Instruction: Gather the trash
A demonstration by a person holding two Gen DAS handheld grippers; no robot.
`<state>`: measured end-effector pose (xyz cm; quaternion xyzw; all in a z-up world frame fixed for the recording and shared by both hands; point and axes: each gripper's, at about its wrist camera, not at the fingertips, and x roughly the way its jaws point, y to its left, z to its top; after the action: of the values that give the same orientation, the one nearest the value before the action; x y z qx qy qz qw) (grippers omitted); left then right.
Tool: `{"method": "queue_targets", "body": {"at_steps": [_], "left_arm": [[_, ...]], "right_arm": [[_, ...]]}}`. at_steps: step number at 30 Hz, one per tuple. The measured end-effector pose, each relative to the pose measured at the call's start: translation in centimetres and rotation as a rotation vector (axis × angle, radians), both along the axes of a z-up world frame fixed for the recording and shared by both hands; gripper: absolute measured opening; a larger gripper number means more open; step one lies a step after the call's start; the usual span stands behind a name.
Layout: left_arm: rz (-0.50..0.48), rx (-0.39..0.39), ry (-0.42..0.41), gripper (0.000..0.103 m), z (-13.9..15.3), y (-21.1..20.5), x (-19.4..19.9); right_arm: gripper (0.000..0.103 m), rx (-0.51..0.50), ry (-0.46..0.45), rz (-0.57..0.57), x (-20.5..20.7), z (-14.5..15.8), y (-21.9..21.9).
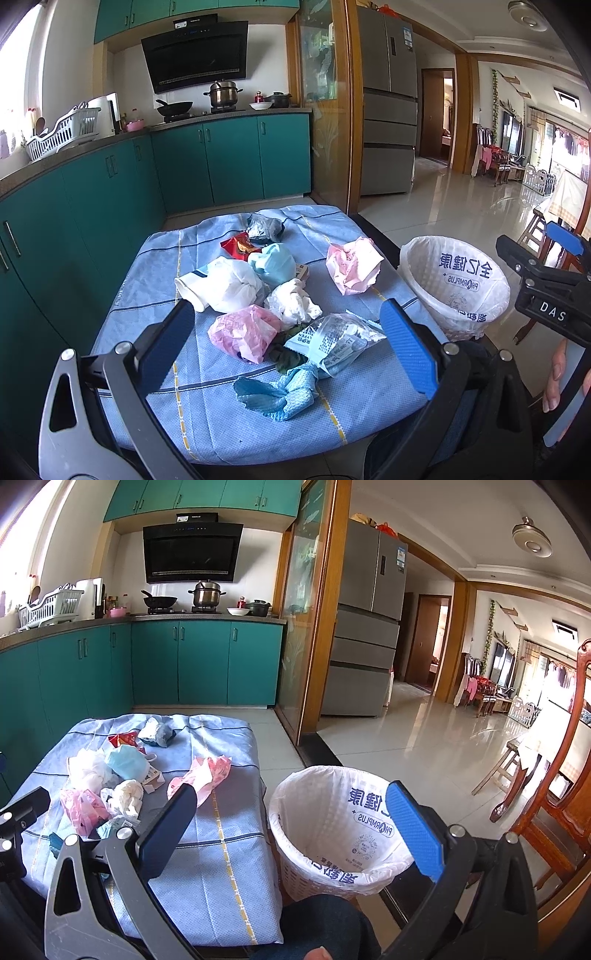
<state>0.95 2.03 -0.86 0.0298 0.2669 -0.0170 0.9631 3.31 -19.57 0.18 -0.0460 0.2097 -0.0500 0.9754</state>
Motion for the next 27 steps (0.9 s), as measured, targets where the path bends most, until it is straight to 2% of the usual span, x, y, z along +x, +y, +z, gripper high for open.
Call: {"method": "queue_targets", "body": {"at_steps": [27], "left_arm": [[0.005, 0.012, -0.001, 0.1, -0.65, -0.18, 0.29]], "right_arm": [[0.1, 0.022, 0.006, -0.006, 0.15, -0.37, -0.68]]}}
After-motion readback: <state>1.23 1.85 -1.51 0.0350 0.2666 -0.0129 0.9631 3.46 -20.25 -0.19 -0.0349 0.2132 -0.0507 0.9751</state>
